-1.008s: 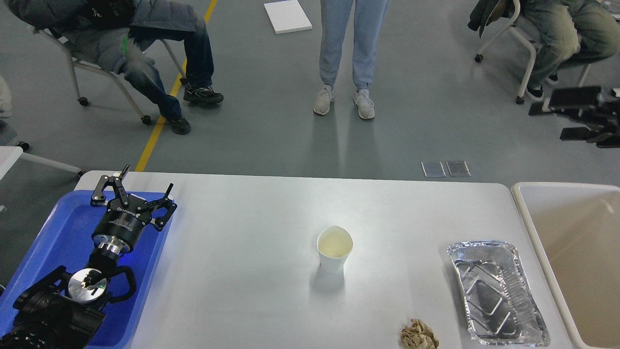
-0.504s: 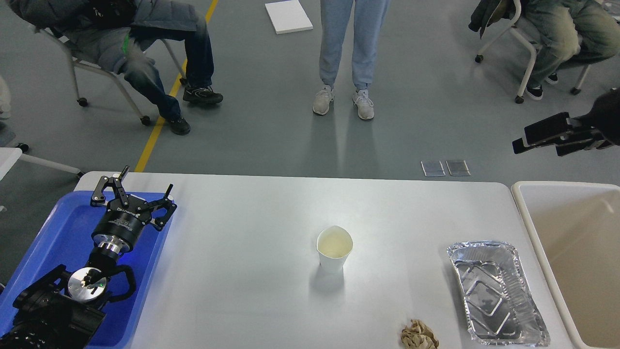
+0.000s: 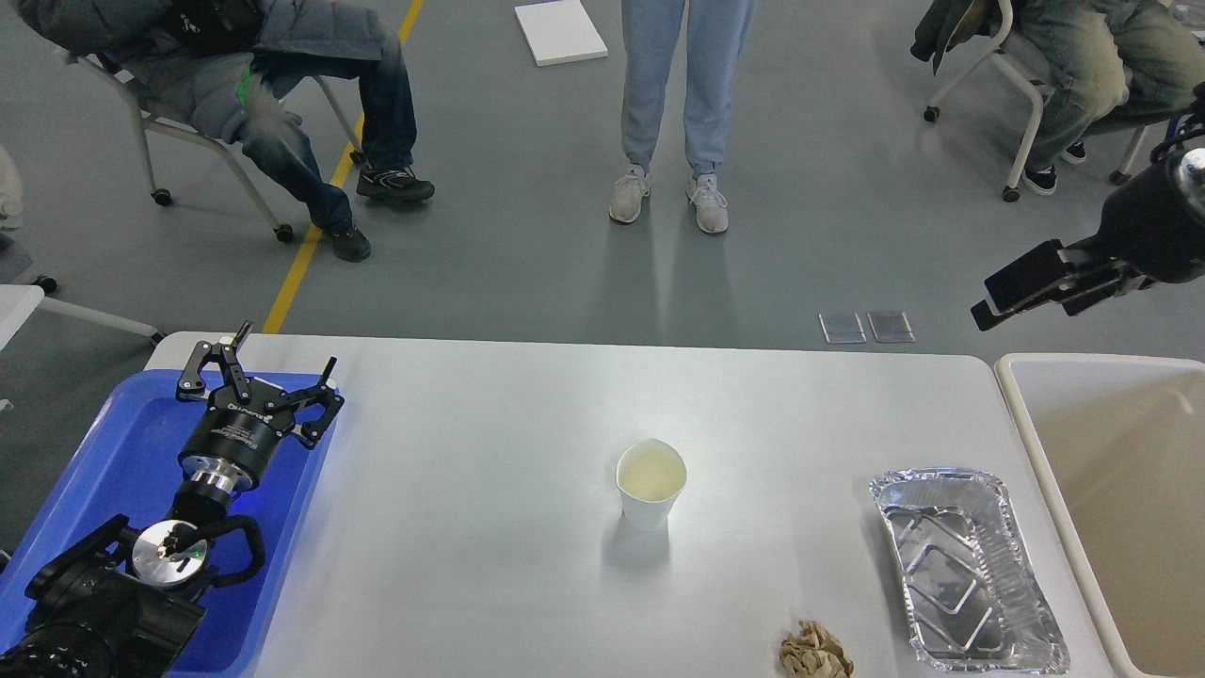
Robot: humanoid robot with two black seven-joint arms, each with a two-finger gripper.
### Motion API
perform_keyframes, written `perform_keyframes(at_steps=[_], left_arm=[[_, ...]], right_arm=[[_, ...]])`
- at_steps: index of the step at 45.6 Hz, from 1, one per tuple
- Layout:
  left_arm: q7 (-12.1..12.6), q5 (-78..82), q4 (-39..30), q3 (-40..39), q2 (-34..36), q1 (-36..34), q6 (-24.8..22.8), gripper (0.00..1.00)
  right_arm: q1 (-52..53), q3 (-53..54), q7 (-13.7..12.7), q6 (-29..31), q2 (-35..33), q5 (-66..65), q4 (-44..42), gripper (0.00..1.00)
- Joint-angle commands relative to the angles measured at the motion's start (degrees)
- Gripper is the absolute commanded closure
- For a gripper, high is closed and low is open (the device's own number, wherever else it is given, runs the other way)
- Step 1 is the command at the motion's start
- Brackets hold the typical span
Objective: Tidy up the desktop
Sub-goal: 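Raise the right gripper and swing it out over the table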
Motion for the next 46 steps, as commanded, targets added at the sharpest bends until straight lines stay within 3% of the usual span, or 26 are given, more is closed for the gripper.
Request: perform_keyframes(at_steps=[1,5,15,19,26,46], left_arm=[[0.00,0.04,-0.01,-0.01,0.00,0.00,0.00,0.00],[0.00,-0.05,-0.01,-0.01,0.00,0.00,0.00,0.00],[0.00,0.04,-0.01,-0.01,0.00,0.00,0.00,0.00],[0.00,0.04,-0.01,-0.01,0.00,0.00,0.00,0.00],[0.00,-0.05,-0.01,-0.01,0.00,0.00,0.00,0.00],[0.00,0.04,-0.01,-0.01,0.00,0.00,0.00,0.00]], right_arm=[[-0.21,-2.90,-3.09,0.42,1.18,4.32,0.03,0.00],[-0.21,-7.03,-6.96,0.42,1.63,11.18,-0.06,0.00],[-0.13,-10.46,-8.29,0.42,0.66,14.36,0.21,0.00],[0.31,-13.53,-9.95,0.42,0.66,15.41,0.21,0.00],[0.40,-16.70,-16.81,0.42,0.66,21.21,0.29,0.00],[0.14,-14.78,-17.25,0.42,1.36,21.74,0.73,0.00]])
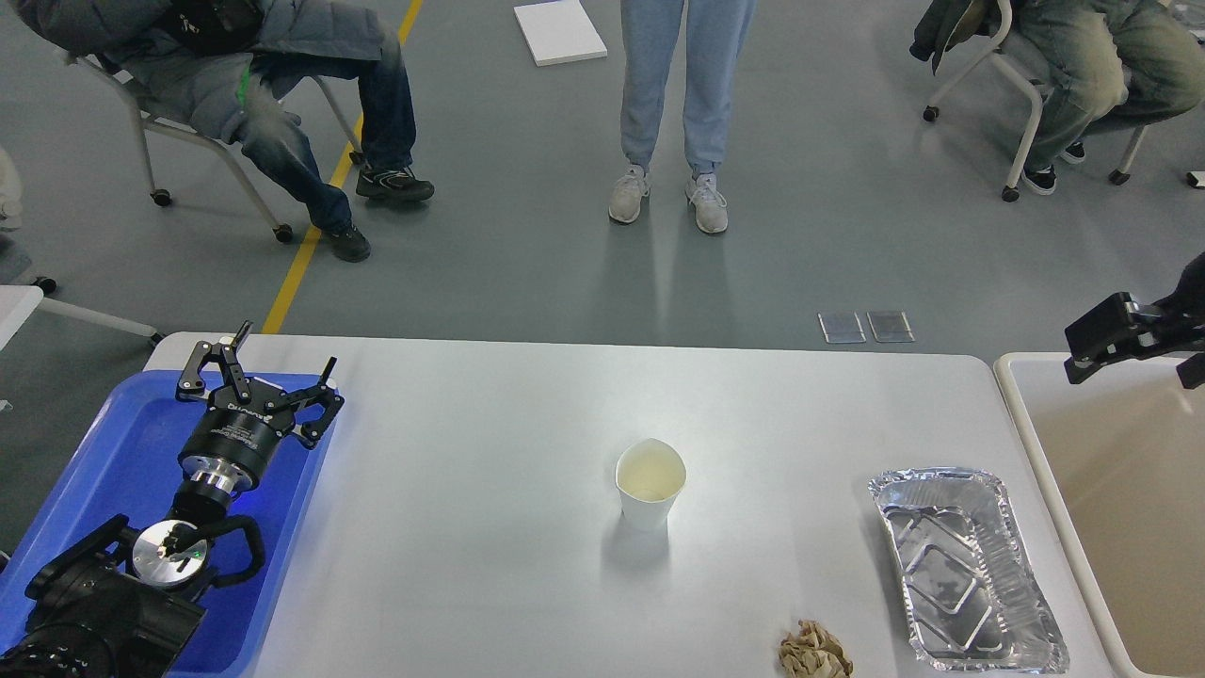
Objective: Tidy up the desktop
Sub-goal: 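Raise the right gripper and swing it out over the table, then move the open right gripper down toward the white paper cup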
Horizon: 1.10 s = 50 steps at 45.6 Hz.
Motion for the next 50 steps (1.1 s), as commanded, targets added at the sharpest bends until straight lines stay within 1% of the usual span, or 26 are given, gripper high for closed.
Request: perform_keyframes(at_steps=[1,8,13,20,27,31,36,41,46,50], left_arm=[[0.00,0.06,0.00,-0.01,0.00,0.00,0.00,0.00],[0.00,-0.03,0.00,-0.01,0.00,0.00,0.00,0.00],[0.00,0.06,0.00,-0.01,0.00,0.00,0.00,0.00],[0.00,-0.03,0.00,-0.01,0.00,0.00,0.00,0.00],[0.00,-0.03,0.00,-0.01,0.00,0.00,0.00,0.00],[0.00,-0.03,0.00,-0.01,0.00,0.00,0.00,0.00],[0.00,-0.03,0.00,-0.01,0.00,0.00,0.00,0.00],[0.00,0.06,0.00,-0.01,0.00,0.00,0.00,0.00],[0.00,0.06,0.00,0.08,0.00,0.00,0.00,0.00],[0.00,0.06,0.00,-0.01,0.00,0.00,0.00,0.00]], right_arm=[[-0.42,1.64,-0.86,0.00,0.47,1.17,0.68,0.00],[-0.69,5.69,-0.94,0.00,1.52,1.43,3.49,0.00],[-0.60,6.92,-0.94,0.00,4.95,4.59,3.76,0.00],[-0.33,7.18,-0.85,0.00,12.41,10.31,3.14,0.00],[-0.95,7.27,-0.85,0.00,21.90,16.28,2.79,0.00],[-1.56,7.36,-0.85,-0.08,27.61,19.36,1.21,0.00],[-3.14,8.85,-0.85,-2.19,33.69,21.47,-2.12,0.00],[-5.69,9.91,-0.85,-4.21,36.33,21.65,-6.69,0.00],[-8.76,9.91,-0.85,-4.39,40.89,21.74,-11.26,0.00],[-11.67,9.91,-0.85,-4.57,41.52,21.74,-13.55,0.00]])
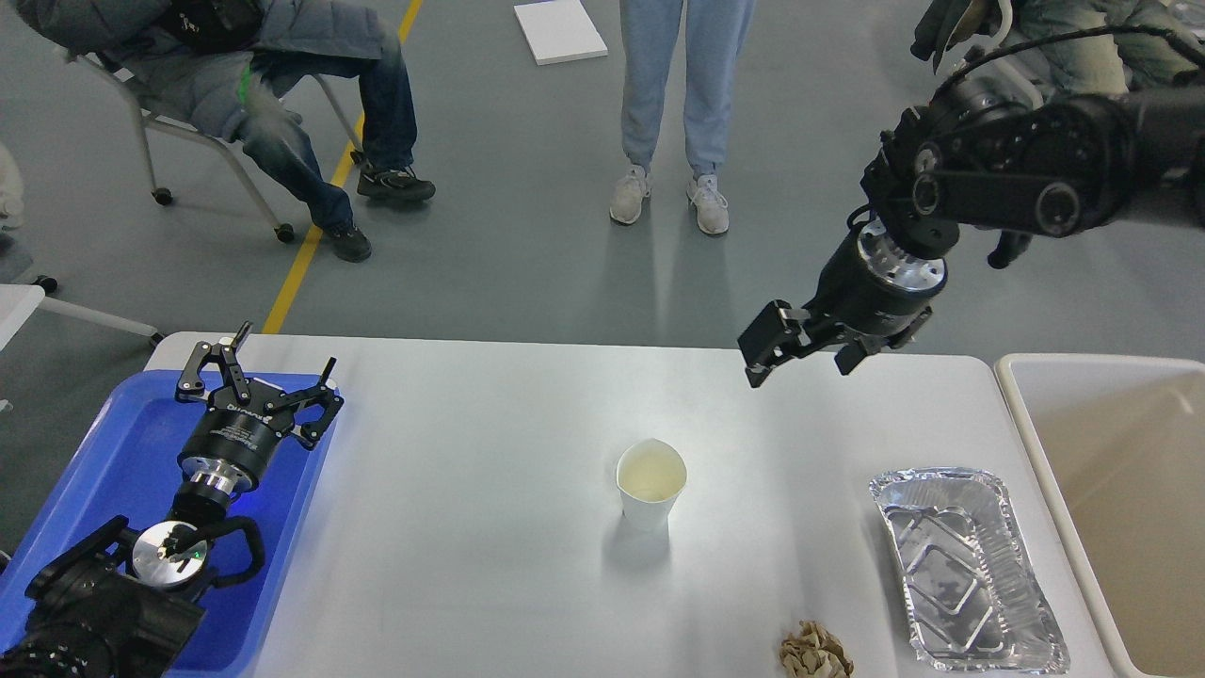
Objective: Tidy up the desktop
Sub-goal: 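Move the open right gripper down toward the white paper cup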
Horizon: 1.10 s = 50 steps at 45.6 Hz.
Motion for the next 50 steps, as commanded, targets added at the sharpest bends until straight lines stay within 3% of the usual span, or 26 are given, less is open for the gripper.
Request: perform_keyframes(at_steps=[1,24,50], left_arm=[[0.00,0.02,0.00,-0.01,0.00,0.00,0.00,0.00],[0.00,0.02,0.00,-0.01,0.00,0.00,0.00,0.00],[0.00,0.02,0.00,-0.01,0.00,0.00,0.00,0.00]], right_arm=[[-6.38,0.82,0.00,-1.46,6.87,1.56,-7.61,0.00],[-18.86,4.51,-0.09,-5.15,6.87,1.65,-15.96,0.00],[-28.88,8.29,0.00,-5.33,6.87,1.12,-23.87,0.00]])
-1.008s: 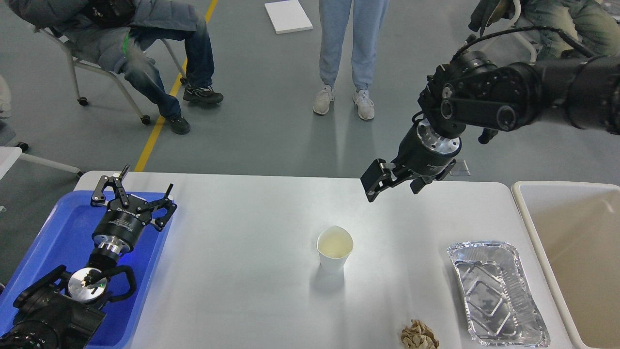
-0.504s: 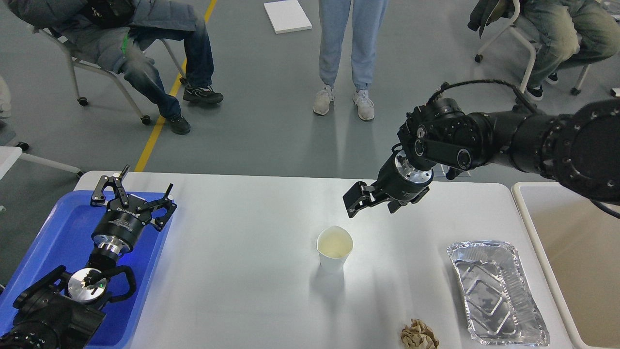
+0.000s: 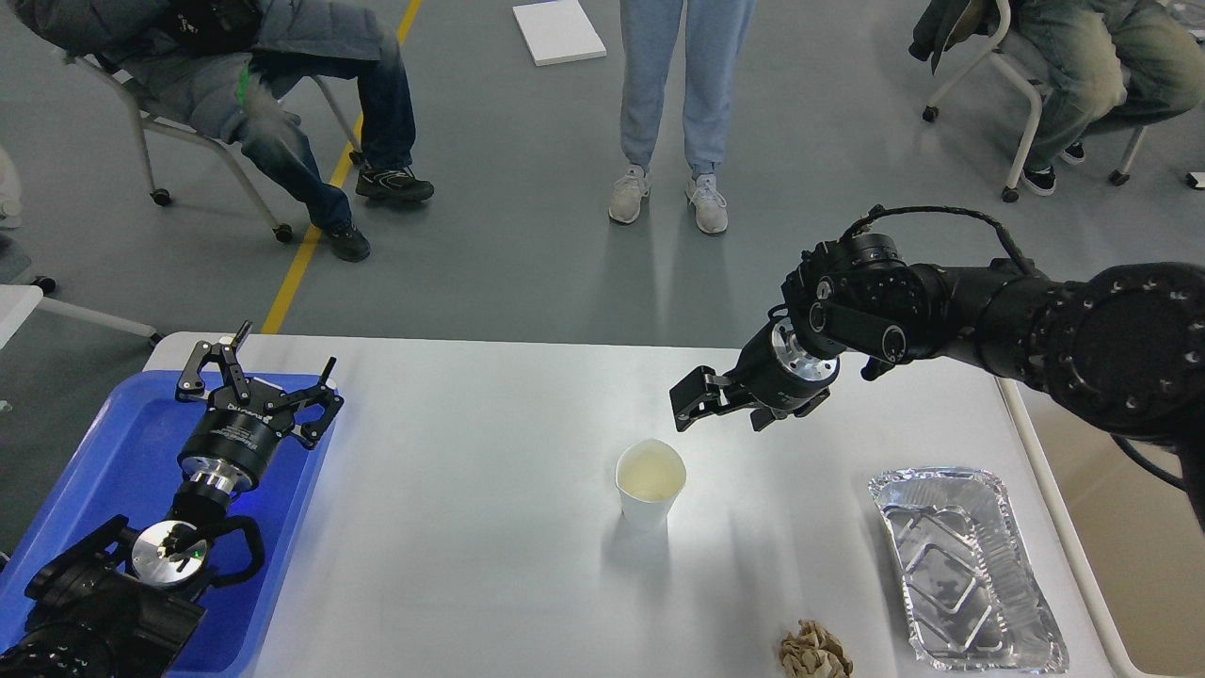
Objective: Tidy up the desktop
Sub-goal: 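Move the open right gripper down toward the white paper cup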
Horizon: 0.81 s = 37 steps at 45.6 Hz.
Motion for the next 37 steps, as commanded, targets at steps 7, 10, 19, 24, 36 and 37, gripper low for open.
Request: perform_keyframes(at_steps=[7,10,19,24,36,37], left_arm=[[0.00,0.04,0.00,0.00,0.00,0.00,0.00,0.00],[0.00,0.04,0.00,0.00,0.00,0.00,0.00,0.00],[0.00,0.04,0.00,0.00,0.00,0.00,0.00,0.00],[0.00,-0.05,0.00,0.00,0.00,0.00,0.00,0.00],[0.00,-0.05,0.00,0.00,0.00,0.00,0.00,0.00],[0.00,-0.05,0.09,0.00,0.00,0.00,0.00,0.00]], right_arm=[[-5.15,3.42,0.09,-0.12,0.04,-0.66,-2.16,0.00],[-5.24,4.30,0.18,-0.03,0.04,-0.84,-1.55,0.00],[-5.32,7.29,0.18,0.06,0.04,-1.01,-1.11,0.00],[-6.73,7.29,0.18,-0.03,0.04,-1.19,-1.46,0.00],[-10.42,7.64,0.26,-2.22,0.04,-3.82,-2.16,0.00],[-10.60,7.90,0.26,-2.40,0.04,-4.44,-2.16,0.00]])
